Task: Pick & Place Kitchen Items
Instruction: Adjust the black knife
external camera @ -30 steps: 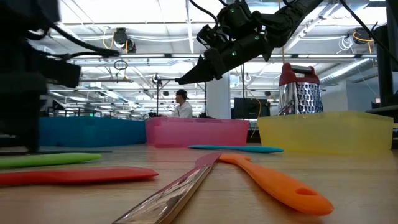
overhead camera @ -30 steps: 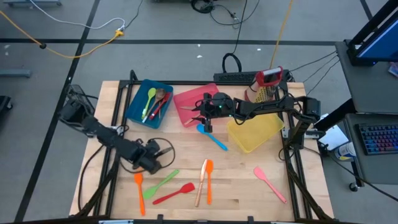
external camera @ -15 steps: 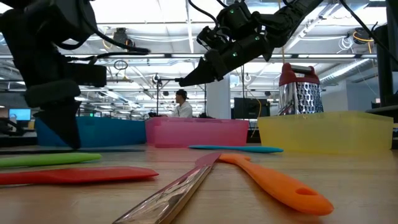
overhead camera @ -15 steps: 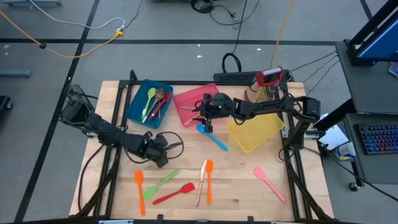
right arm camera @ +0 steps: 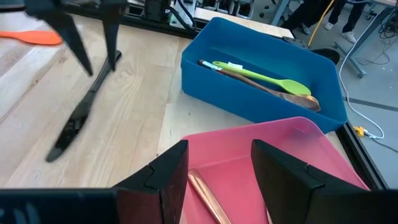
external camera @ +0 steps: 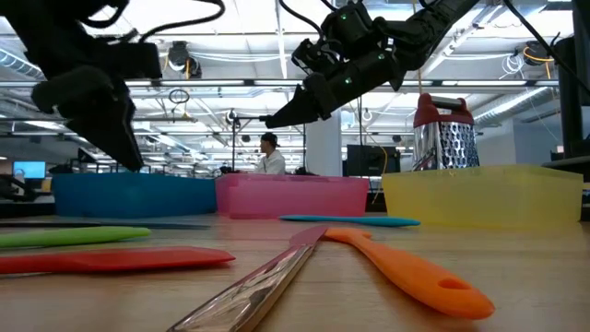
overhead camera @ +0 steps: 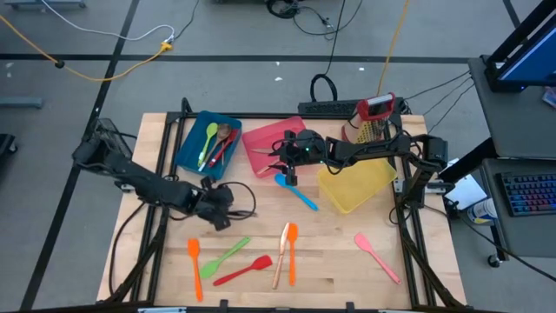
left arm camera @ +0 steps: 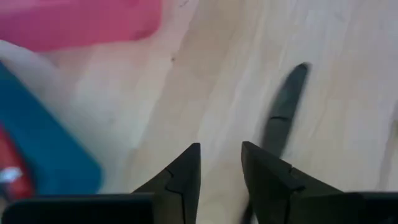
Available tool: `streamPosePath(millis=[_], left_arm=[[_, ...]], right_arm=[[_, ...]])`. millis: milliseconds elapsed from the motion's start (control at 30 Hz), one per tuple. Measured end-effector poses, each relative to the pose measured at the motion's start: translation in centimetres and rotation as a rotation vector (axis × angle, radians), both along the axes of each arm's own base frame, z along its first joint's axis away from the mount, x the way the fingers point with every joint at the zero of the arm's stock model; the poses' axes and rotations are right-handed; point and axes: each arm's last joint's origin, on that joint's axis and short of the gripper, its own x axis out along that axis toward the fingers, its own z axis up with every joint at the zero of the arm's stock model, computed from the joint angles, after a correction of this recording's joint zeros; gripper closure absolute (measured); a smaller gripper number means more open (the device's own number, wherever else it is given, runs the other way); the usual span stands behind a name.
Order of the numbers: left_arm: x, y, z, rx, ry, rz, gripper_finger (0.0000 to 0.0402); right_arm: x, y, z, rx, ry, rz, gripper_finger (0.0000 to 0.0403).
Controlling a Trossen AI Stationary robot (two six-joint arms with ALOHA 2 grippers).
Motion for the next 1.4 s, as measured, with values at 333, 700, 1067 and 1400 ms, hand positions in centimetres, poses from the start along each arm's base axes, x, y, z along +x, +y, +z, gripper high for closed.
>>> streamPosePath(millis=[333,700,1067,1400], left_arm=[[-3.7,0.8,-3.3,-0.106,-0.056,-0.136,0.0279],[-5.2,1.1,-6.1,-0.185,-0.117,-0.273,0.0279],[-6.0,1.3,-7.2,-0.214,-0.140,-0.275,0.0279],[-5.9,1.3,-7.2,-0.264,-0.161,-0.212,0.0326]], right_arm=[[0.0,0.0,0.0,0.004,-0.001,-0.001,0.0234],[0.0,0.0,0.0,0.018,-0.002,-0.008,0.0234],[0.0,0.0,0.1,0.029,-0.012,-0.013,0.0234],[0.0,0.0,0.1,0.029,-0.014,-0.013,0.0234]])
